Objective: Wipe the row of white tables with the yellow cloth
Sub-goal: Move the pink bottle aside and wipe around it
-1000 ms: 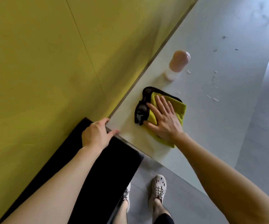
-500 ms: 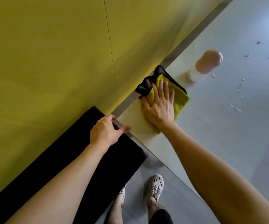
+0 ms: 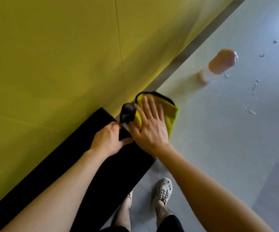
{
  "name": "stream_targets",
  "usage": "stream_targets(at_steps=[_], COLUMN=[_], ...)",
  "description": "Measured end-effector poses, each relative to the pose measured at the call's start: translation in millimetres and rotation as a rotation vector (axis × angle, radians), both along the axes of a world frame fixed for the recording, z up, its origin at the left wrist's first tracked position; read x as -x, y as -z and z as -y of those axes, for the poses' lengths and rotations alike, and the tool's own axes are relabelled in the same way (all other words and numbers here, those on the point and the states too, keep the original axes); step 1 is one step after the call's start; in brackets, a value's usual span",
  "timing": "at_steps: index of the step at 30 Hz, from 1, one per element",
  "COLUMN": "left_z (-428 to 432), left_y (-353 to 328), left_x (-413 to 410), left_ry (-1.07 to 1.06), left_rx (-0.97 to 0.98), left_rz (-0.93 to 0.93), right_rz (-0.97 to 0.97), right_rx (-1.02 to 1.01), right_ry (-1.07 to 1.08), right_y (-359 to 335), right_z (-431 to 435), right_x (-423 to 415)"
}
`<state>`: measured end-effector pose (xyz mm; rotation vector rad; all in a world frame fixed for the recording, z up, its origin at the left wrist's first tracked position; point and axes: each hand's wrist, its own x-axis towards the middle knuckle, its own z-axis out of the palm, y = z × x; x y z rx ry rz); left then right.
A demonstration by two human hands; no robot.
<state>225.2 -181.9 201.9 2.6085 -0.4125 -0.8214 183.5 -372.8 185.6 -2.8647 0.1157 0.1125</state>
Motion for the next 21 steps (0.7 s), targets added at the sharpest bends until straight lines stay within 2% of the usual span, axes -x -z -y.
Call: stream_targets(at_steps=[3, 5, 7, 12, 16, 18, 21], left_z=[-25.2, -35.8, -43.0, -51.5, -41.1, -30.4, -22.1], left_y=[-3.2, -7.3, -11.2, -19.0, -23.4, -27.2, -30.5], left_x=[-4.8, -8.0, -11.2, -13.6, -12.7, -11.6, -12.1], left_ry=[0.164, 0.243, 0.298, 0.367, 0.398, 0.419, 0.442], left_rx=[-0.158, -0.218, -0.248, -0.275, -0.252, -0.229, -0.234], left_rz=[0.105, 0.185, 0.243, 0.32, 0.386, 0.398, 0.433], right_rz=[-0.005, -0.055, -0.079, -0.059, -0.022, -0.049, -0.111], right_rx=[0.06, 0.089, 0.133, 0.081, 0.126, 0.145, 0.169], right_ry=[-0.027, 0.042, 0.125, 0.157, 0.077, 0.114, 0.242], right_y=[3.0, 2.5, 5.4, 13.3, 16.4, 13.3, 15.6], right_z=[9.1, 21.1, 9.0, -44.9, 0.1, 21.6, -0.8], right_x=[57.6, 84.6, 77.4, -2.5, 66.6, 110.0, 87.9])
